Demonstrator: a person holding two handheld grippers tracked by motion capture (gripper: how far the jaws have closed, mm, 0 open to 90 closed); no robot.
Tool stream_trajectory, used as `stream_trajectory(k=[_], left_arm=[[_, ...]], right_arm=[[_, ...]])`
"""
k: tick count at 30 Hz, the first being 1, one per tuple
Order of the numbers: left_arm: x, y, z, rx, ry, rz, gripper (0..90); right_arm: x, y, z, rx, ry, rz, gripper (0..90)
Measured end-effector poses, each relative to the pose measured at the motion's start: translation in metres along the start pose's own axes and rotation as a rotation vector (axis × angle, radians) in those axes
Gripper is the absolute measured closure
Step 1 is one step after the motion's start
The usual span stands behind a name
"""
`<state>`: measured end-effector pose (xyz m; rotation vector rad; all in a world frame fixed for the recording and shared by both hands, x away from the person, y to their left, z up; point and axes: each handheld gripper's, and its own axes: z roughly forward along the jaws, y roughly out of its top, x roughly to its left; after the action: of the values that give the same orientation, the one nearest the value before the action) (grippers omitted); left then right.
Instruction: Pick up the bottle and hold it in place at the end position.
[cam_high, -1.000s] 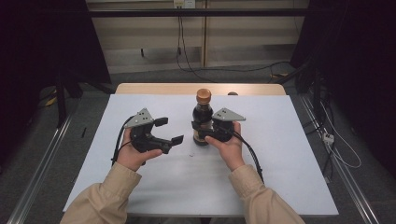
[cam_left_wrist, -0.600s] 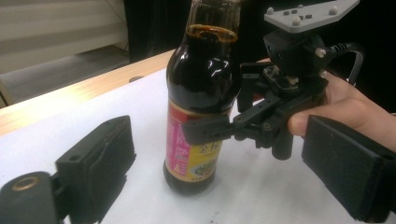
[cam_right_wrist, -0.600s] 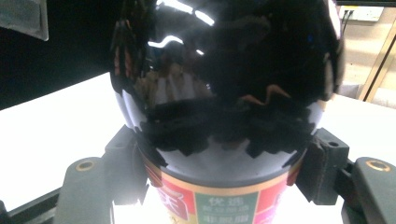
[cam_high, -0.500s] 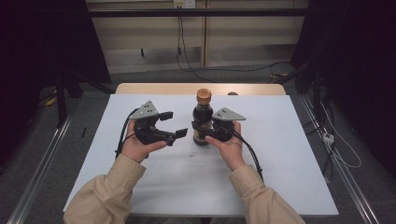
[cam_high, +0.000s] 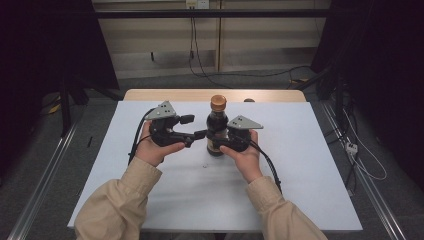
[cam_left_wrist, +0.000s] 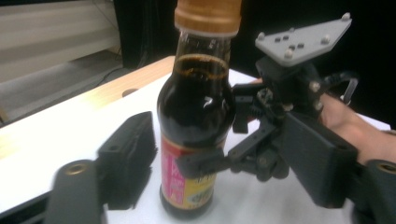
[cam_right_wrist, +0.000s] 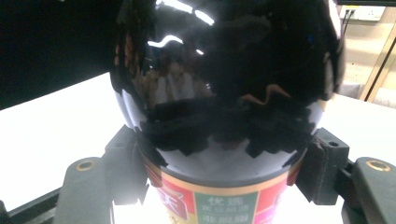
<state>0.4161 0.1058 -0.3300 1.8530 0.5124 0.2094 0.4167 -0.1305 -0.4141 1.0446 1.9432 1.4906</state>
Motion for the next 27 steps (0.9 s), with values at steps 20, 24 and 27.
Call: stream_trajectory(k=[20, 24, 27], left_arm=[[-0.001, 0.014, 0.01, 0.017, -0.004, 0.017, 49.2], [-0.003, 0.017, 0.012, 0.023, -0.009, 0.033, 50.4], [-0.001, 0.02, 0.011, 0.017, 0.0, 0.031, 50.6]], right_arm=[[0.0, 0.0, 0.0, -0.001, 0.0, 0.0, 30.4], [0.0, 0.0, 0.0, -0.001, 0.0, -0.001, 30.4], [0.0, 0.0, 0.0, -0.001, 0.0, -0.001, 30.4]])
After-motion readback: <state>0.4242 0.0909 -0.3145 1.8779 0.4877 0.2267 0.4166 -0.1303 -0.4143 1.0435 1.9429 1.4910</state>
